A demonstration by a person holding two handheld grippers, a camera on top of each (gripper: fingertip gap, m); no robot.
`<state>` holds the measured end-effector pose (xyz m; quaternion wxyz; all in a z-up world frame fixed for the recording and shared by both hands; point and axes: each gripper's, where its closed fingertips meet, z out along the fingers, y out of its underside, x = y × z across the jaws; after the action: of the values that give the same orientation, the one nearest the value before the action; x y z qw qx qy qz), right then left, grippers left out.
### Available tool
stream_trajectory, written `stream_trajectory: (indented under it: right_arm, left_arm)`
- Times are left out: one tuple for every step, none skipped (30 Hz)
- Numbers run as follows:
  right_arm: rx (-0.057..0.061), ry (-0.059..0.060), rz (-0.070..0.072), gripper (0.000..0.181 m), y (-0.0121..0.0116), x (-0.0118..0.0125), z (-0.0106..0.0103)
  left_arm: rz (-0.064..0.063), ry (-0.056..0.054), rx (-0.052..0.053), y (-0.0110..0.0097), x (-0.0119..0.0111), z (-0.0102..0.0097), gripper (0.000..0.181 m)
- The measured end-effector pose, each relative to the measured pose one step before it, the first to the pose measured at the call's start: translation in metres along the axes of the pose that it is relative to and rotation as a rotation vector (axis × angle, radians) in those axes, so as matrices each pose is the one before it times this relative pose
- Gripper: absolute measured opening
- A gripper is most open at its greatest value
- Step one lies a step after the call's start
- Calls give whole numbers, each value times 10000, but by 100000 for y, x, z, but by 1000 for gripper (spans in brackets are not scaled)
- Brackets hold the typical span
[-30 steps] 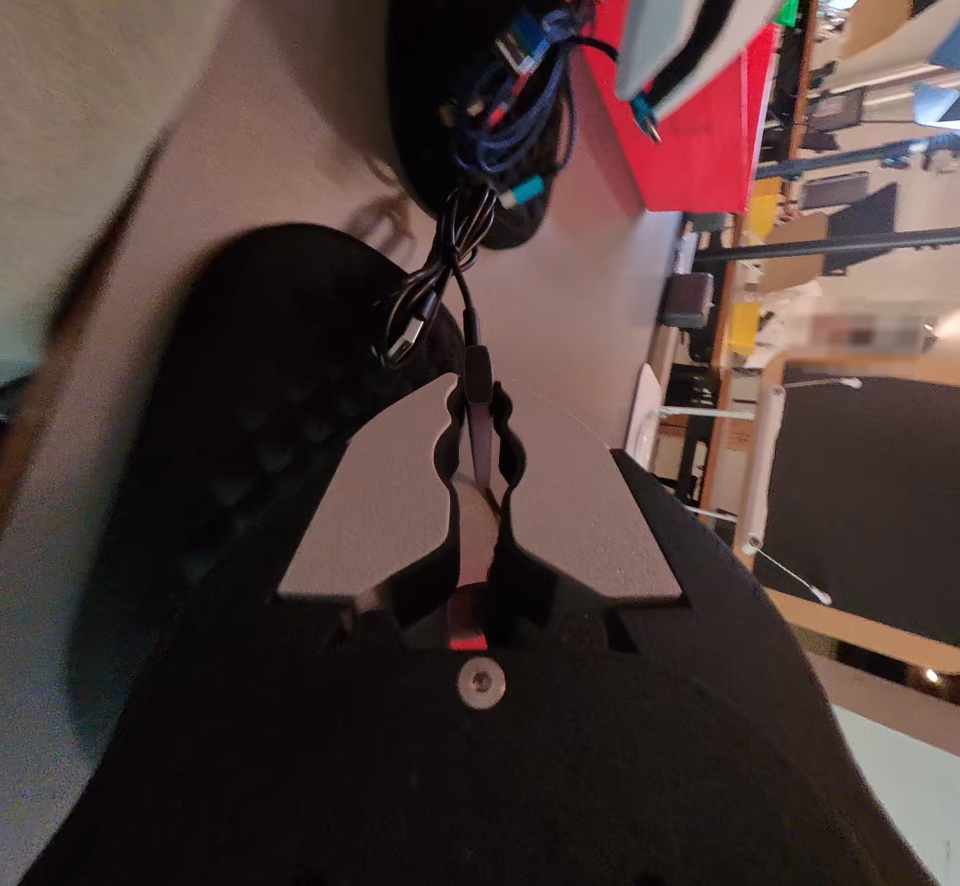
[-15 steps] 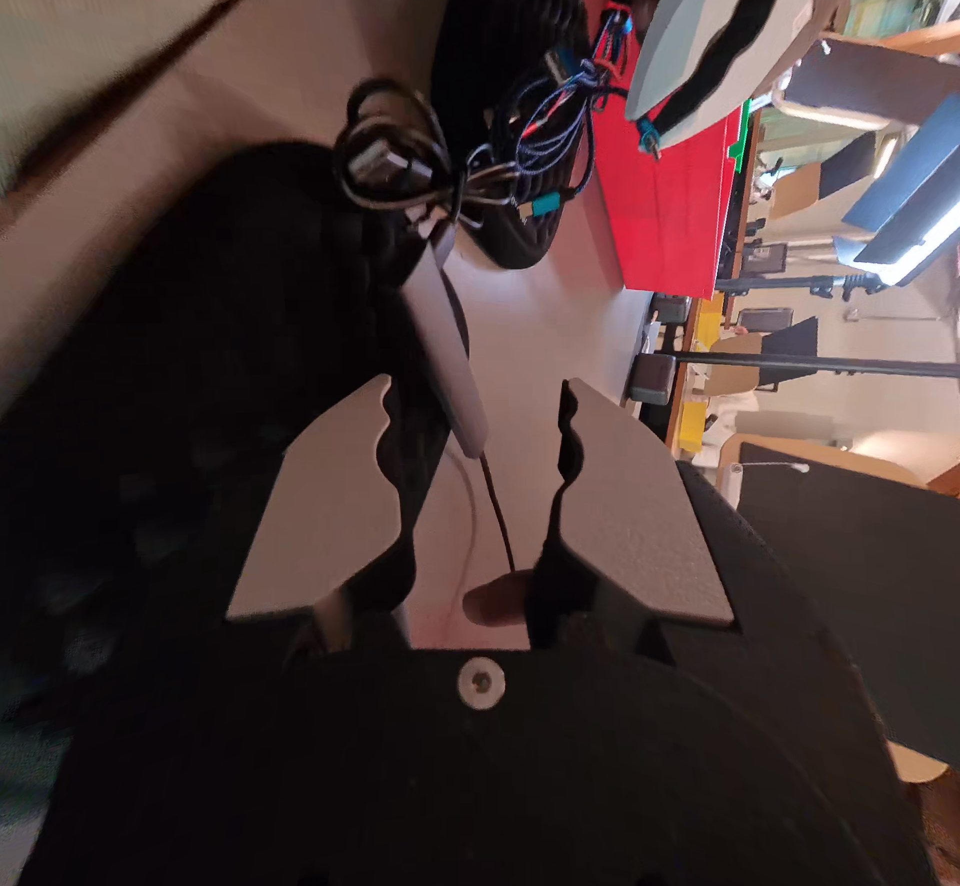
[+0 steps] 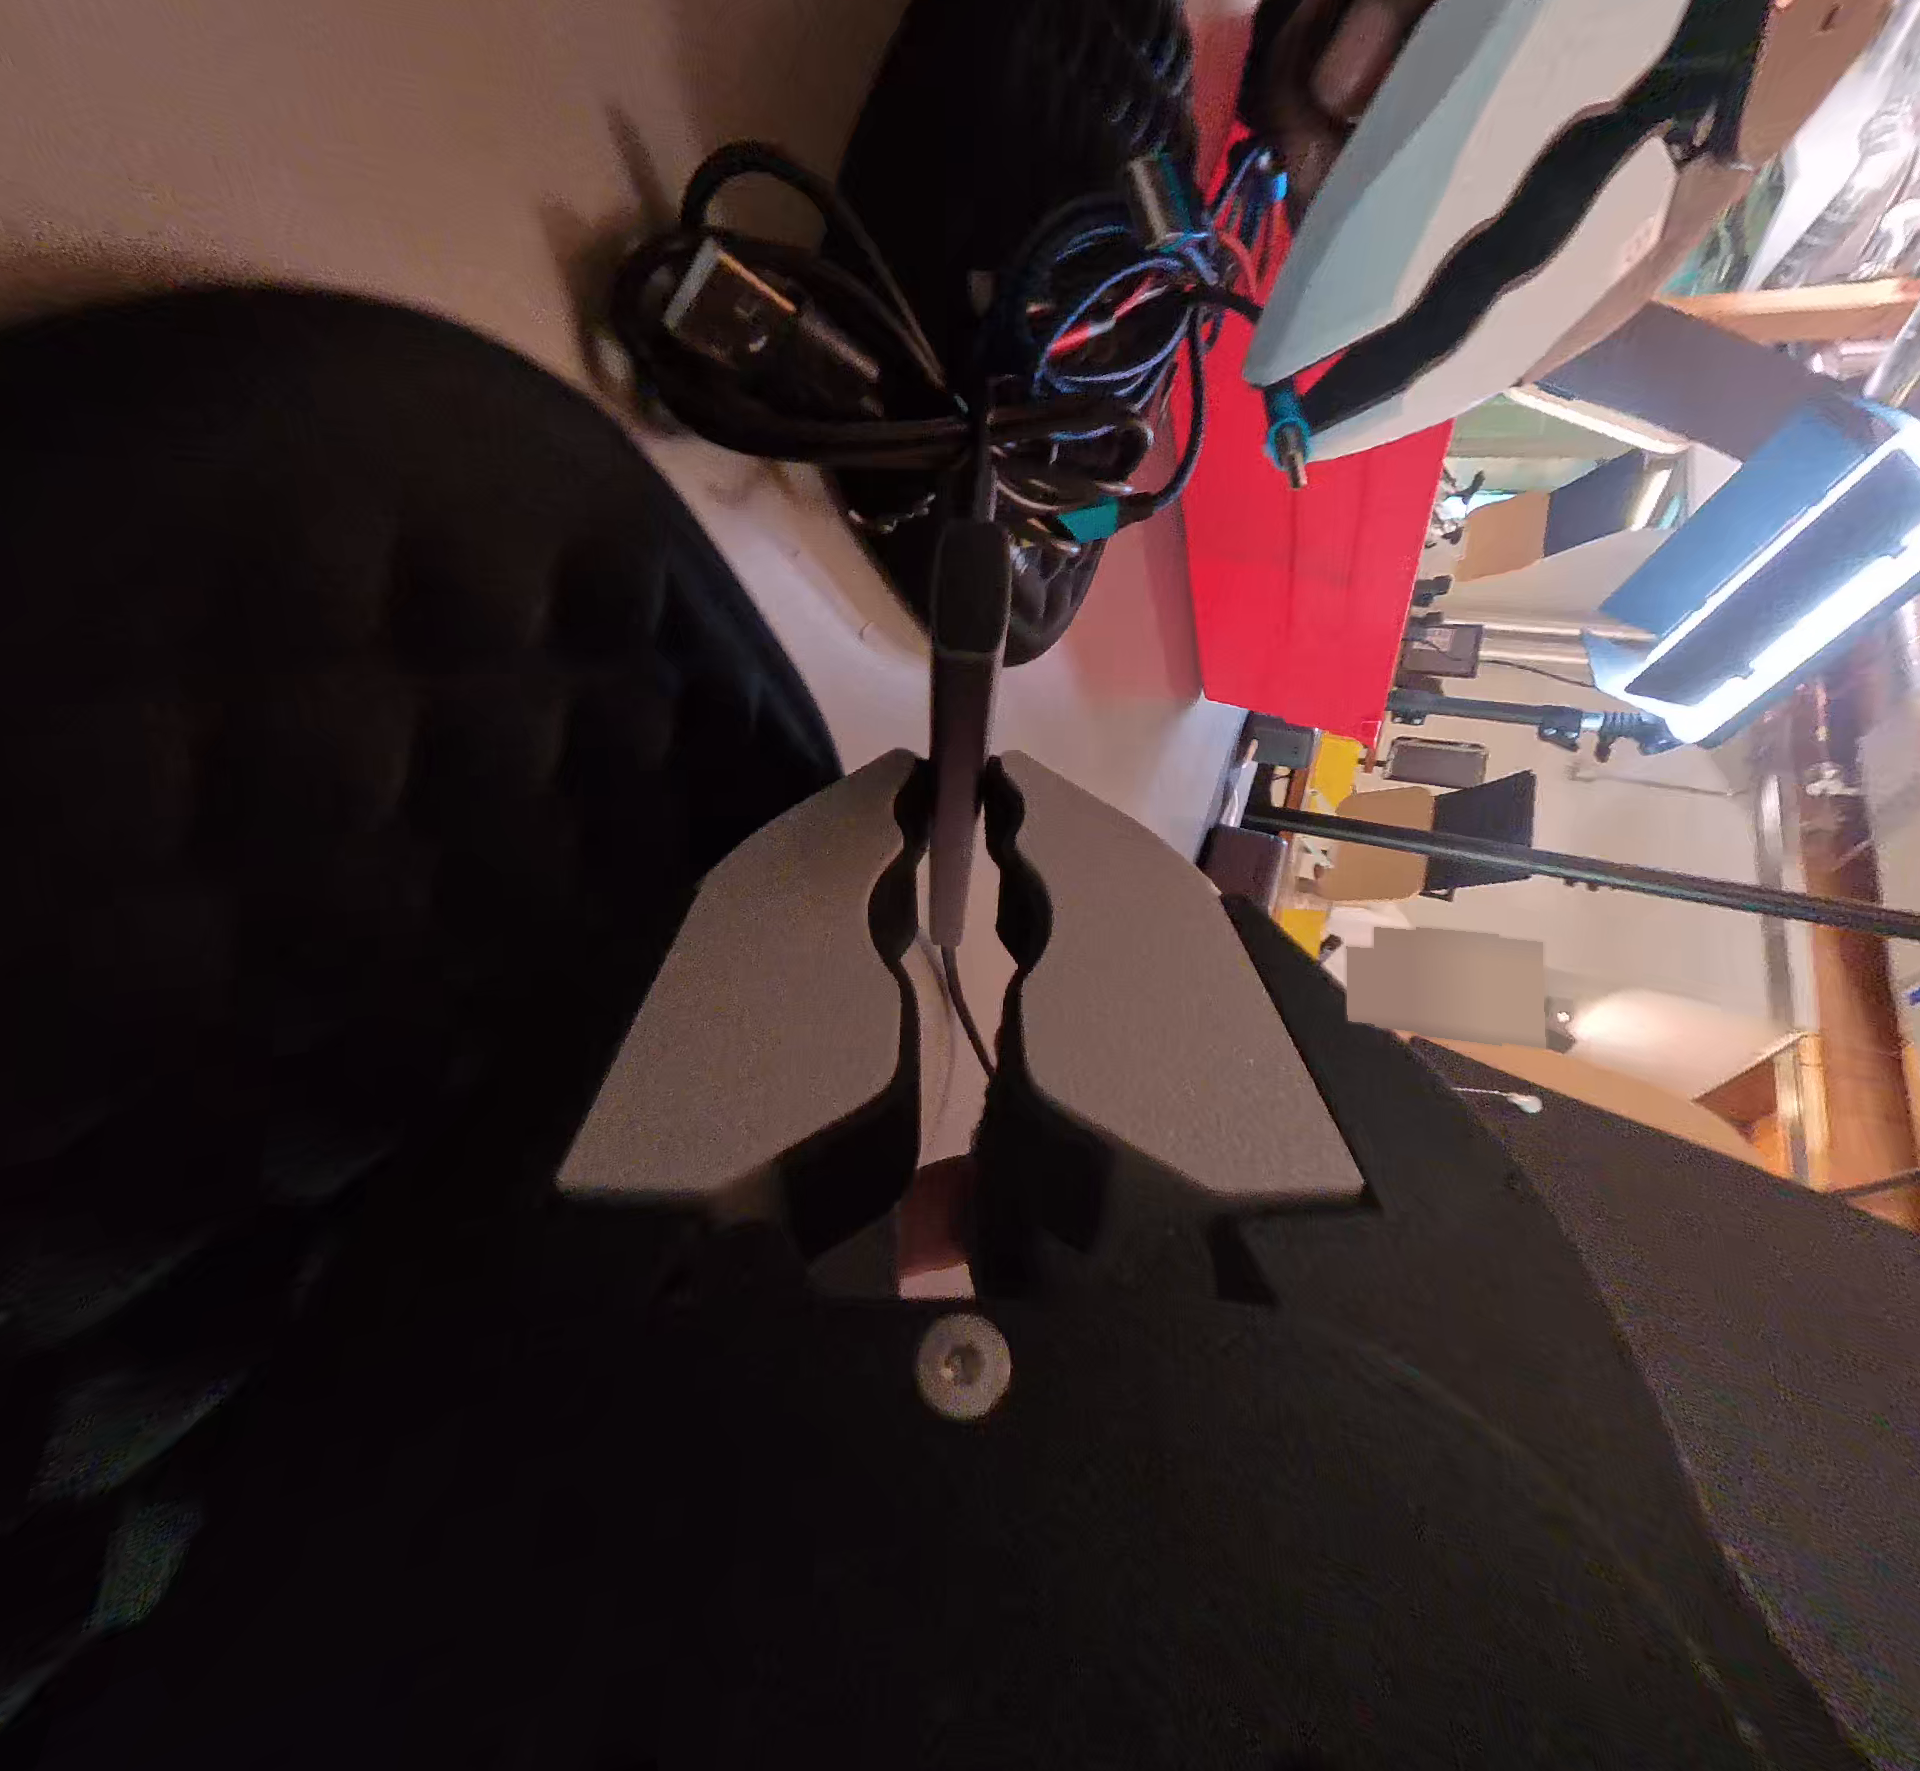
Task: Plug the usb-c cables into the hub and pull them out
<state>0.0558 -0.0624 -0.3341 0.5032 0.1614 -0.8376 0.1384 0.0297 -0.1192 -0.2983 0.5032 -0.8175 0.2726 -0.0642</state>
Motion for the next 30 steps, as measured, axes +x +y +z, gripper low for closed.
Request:
stream_trajectory:
  right_arm:
    - [44, 12, 256, 9, -249, 297, -27]
    - [-17, 102, 196, 9, -217, 380, -86]
    - [-69, 187, 138, 9, -151, 489, -177]
    - [-106, 259, 115, 9, -64, 589, -253]
    - [-116, 297, 98, 9, 5, 641, -347]
    - [-163, 373, 28, 9, 118, 728, -427]
    - [-209, 482, -112, 9, 214, 874, -499]
    - [-233, 472, -229, 9, 280, 870, -545]
    - [-304, 346, -372, 9, 388, 694, -517]
    - [-312, 272, -480, 9, 434, 567, -511]
    - [-236, 197, -442, 9, 380, 493, -515]
    - [-142, 124, -306, 9, 308, 465, -532]
    - [-122, 57, -265, 9, 340, 466, -522]
    - [-156, 58, -273, 8, 407, 525, -523]
    - [-110, 10, -195, 9, 366, 535, -543]
    - [75, -61, 14, 9, 107, 521, -602]
    - [240, -77, 261, 9, -157, 583, -642]
    - [318, -36, 401, 9, -381, 667, -629]
    - [386, -52, 458, 9, -643, 651, -565]
    - [442, -36, 477, 9, -882, 616, -451]
    - [443, -53, 517, 9, -1030, 482, -252]
    - [401, -102, 491, 9, -1027, 192, -24]
    - [293, -104, 304, 9, -829, -102, 217]
    - [143, -86, 44, 9, -529, -331, 405]
    - [39, -43, -89, 9, -251, -455, 531]
    - [-4, -4, -92, 9, -73, -512, 604]
    - [11, -1, -7, 9, 33, -568, 609]
    - [51, 13, 123, 9, 66, -579, 587]
    - [51, 26, 150, 9, 131, -569, 543]
    - [26, 36, 68, 9, 160, -527, 493]
  left_arm:
    - [17, -18, 23, -45, -8, -112, 9]
    - [-2, -42, 52, -74, -61, -136, 8]
    - [-21, -40, 69, -81, -80, -139, 8]
    - [-29, -38, 103, -138, -71, -181, 8]
    - [-32, -62, 110, -152, -106, -192, 8]
    - [-23, -56, 98, -157, -97, -214, 8]
    - [-11, -56, 86, -166, -88, -207, 8]
    - [12, -82, 44, -126, -112, -200, 8]
    - [45, -114, -41, -17, -145, -181, 8]
    - [63, -110, -80, 55, -138, -144, 8]
    - [71, -149, -109, 109, -203, -129, 8]
    - [60, -158, -152, 192, -234, -154, 8]
    - [31, -126, -99, 132, -220, -196, 8]
    - [-3, -90, 15, -34, -161, -245, 9]
    - [-6, -136, -9, -10, -239, -286, 9]
    - [18, -159, -13, -25, -266, -285, 9]
    - [12, -127, 2, -37, -239, -254, 9]
    - [-7, -69, 22, -64, -165, -162, 8]
    - [-16, -18, 19, -50, -111, -39, 9]
    - [-17, 19, -3, -4, -59, 92, 8]
    - [-2, 57, 2, 6, -1, 213, 9]
    - [-3, 89, 7, 28, 15, 309, 8]
    - [-53, 134, 13, -28, 79, 374, 8]
    - [-56, 211, 34, -131, 238, 409, 8]
    - [33, 260, 59, -264, 384, 413, 8]
    - [73, 216, 63, -342, 354, 401, 8]
    - [47, 204, 28, -344, 347, 386, 8]
    - [50, 199, -14, -301, 367, 341, 8]
    - [75, 131, -43, -248, 295, 295, 8]
    - [54, 131, -92, -159, 264, 247, 8]
